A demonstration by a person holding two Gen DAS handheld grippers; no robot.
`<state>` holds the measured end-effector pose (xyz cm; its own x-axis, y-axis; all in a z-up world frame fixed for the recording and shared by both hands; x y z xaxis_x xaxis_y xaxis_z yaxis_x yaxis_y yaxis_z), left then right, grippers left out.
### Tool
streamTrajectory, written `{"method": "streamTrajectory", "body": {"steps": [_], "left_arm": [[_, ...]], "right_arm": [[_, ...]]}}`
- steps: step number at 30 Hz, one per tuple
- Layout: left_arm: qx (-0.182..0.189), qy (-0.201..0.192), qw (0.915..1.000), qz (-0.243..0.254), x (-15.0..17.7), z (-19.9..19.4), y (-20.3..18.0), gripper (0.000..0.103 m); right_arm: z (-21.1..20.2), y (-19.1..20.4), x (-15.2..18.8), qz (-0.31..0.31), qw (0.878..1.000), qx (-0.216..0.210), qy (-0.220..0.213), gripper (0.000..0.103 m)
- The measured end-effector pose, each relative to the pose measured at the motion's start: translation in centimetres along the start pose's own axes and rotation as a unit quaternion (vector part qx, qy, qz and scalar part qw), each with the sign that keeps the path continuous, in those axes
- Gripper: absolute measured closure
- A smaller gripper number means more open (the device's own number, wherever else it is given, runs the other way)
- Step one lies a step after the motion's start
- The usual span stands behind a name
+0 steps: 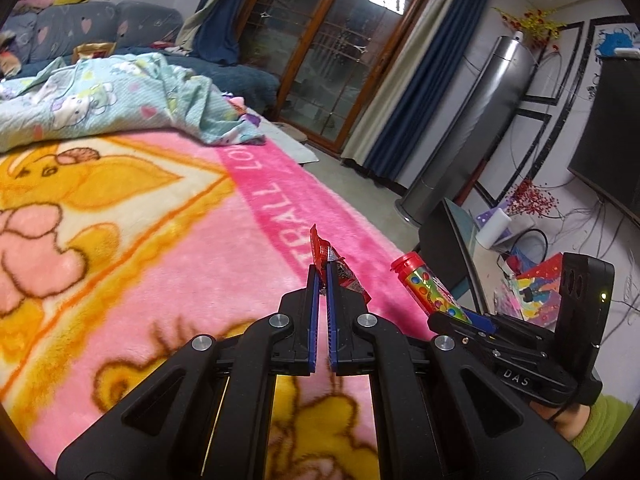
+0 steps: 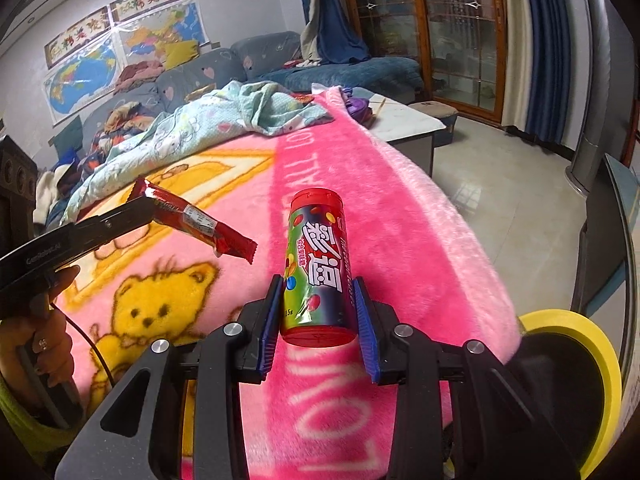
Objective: Collect trash
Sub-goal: 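Carry the red wrapper and candy tube over the bin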
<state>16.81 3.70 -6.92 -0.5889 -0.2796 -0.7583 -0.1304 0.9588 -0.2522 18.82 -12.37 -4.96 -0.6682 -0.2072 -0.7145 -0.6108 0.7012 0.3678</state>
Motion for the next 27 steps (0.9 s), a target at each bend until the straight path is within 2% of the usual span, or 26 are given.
{"method": "streamTrajectory", "body": {"steps": [27], "left_arm": [[0.059, -0.017, 0.9966, 0.055, 1.0, -3.0, -6.4, 0.102]], "right_arm": [[-7.5, -3.9, 1.3, 0.059, 0.996, 0.039, -0.053, 0.07]]}}
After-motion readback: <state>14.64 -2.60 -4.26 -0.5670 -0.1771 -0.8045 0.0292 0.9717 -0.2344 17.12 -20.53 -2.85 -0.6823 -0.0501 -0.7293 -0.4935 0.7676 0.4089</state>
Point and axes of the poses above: each gripper's, at about its wrist camera, not at the fingertips, and z roughly the way its jaws point, y to its left, x to its underside, the point moved 5 cm from there along z, roughly the way its jaws point, and after that the axes turned 15 degrees about -x, right-handed, at the moved point
